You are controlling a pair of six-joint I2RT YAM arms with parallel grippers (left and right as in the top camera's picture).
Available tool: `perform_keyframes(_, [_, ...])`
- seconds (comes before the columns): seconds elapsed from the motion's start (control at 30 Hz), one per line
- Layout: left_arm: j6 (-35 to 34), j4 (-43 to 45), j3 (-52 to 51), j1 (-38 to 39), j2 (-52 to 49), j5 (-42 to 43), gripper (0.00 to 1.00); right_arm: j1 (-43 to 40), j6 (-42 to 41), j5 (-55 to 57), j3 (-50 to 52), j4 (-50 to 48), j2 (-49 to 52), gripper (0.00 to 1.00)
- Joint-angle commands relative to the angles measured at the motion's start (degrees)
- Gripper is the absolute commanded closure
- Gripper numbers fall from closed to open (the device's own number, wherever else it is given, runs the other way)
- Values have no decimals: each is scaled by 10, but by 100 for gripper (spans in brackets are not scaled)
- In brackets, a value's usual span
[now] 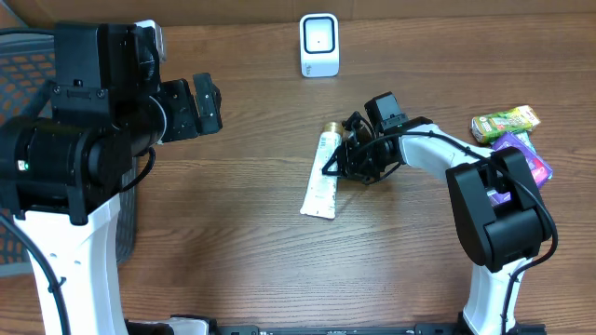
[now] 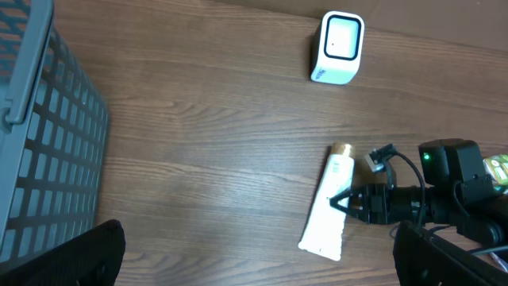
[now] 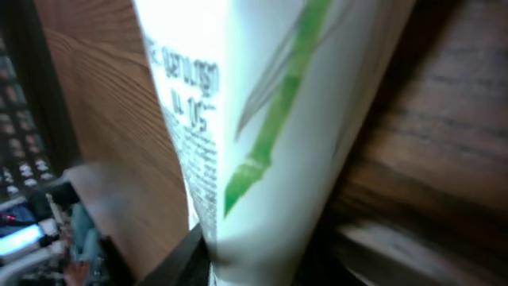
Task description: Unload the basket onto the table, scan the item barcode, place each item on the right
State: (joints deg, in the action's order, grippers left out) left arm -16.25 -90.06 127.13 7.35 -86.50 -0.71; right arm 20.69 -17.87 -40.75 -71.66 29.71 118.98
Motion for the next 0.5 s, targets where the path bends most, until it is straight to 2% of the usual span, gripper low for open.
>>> perform_keyframes(0.0, [9,1,4,-2,-4,-3,0,1,-21,6,13,1,7,72])
perform_keyframes(0.23, [9,1,4,-2,-4,-3,1,1,-23,8,13,-8,7,69])
perform_keyframes(0.37, [9,1,4,-2,-4,-3,0,-10,-17,7,11,-4,7,41])
perform_keyframes(0.47, [9,1,4,-2,-4,-3,0,-23,-39,-7,10,20,7,40])
